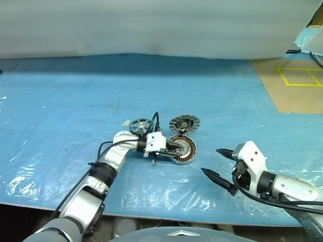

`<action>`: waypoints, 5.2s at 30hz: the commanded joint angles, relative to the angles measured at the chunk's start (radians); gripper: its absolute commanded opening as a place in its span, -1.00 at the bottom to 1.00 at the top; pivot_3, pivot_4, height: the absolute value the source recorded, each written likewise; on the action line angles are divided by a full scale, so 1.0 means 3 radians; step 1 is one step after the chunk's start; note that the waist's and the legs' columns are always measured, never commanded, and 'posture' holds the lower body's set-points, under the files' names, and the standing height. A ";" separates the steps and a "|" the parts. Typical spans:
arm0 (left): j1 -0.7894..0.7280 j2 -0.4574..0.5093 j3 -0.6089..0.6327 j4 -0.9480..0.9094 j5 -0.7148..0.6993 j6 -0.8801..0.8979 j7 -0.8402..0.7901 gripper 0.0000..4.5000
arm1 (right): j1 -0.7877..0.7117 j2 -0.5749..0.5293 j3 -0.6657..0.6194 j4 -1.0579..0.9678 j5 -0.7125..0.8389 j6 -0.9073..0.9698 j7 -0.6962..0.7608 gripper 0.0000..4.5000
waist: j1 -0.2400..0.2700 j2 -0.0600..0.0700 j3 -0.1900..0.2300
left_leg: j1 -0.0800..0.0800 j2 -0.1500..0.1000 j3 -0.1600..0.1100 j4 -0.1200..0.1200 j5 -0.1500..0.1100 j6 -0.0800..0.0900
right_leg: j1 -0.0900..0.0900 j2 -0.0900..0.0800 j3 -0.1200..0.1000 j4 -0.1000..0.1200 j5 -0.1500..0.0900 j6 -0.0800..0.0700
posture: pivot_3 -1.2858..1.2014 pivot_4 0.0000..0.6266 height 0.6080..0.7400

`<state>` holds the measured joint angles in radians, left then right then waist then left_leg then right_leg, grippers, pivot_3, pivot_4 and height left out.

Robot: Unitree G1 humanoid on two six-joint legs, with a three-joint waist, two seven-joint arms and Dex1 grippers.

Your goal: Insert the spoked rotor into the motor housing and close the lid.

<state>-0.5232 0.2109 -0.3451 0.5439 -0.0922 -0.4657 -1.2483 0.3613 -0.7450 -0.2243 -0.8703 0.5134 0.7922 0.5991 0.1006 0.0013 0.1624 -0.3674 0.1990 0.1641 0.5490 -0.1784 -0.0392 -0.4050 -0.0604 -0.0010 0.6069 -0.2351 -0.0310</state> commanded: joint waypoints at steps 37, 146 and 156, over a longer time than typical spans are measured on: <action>-0.0191 -0.0170 0.0040 0.0406 0.0070 -0.0005 0.0177 -0.71 | 0.0155 0.0011 0.0086 -0.0060 -0.0201 -0.0208 -0.0098 0.97 | 0.0002 0.0000 0.0000 | 0.0003 -0.0005 -0.0023 0.0007 0.0000 0.0000 | 0.0011 -0.0004 -0.0002 0.0000 -0.0001 0.0003 | 0.03 -0.52 1.00; -0.0002 -0.0030 -0.0041 -0.0332 0.0057 0.0387 0.0328 0.15 | -0.0092 0.0019 0.0218 0.0230 -0.0352 -0.0285 -0.0003 0.97 | -0.0005 -0.0001 0.0001 | -0.0009 -0.0037 -0.0040 0.0000 0.0004 0.0009 | 0.0014 -0.0044 -0.0029 -0.0005 -0.0008 0.0004 | 0.03 -0.52 1.00; -0.0089 -0.0073 -0.0083 -0.0309 0.0161 0.0421 0.0385 0.15 | -0.0141 0.0016 0.0240 0.0250 -0.0355 -0.0272 -0.0024 0.97 | -0.0003 -0.0001 0.0001 | -0.0009 -0.0037 -0.0040 0.0000 0.0005 0.0009 | 0.0014 -0.0044 -0.0029 -0.0005 -0.0008 0.0004 | 0.03 -0.52 1.00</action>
<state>-0.5283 0.1910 -0.3638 0.4705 -0.0494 -0.3396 -1.1430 0.3262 -0.7424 -0.1439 -0.7617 0.4060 0.7200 0.5940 0.0995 0.0009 0.1627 -0.3702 0.1878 0.1519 0.5491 -0.1770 -0.0364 -0.4007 -0.0735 -0.0097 0.6054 -0.2376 -0.0297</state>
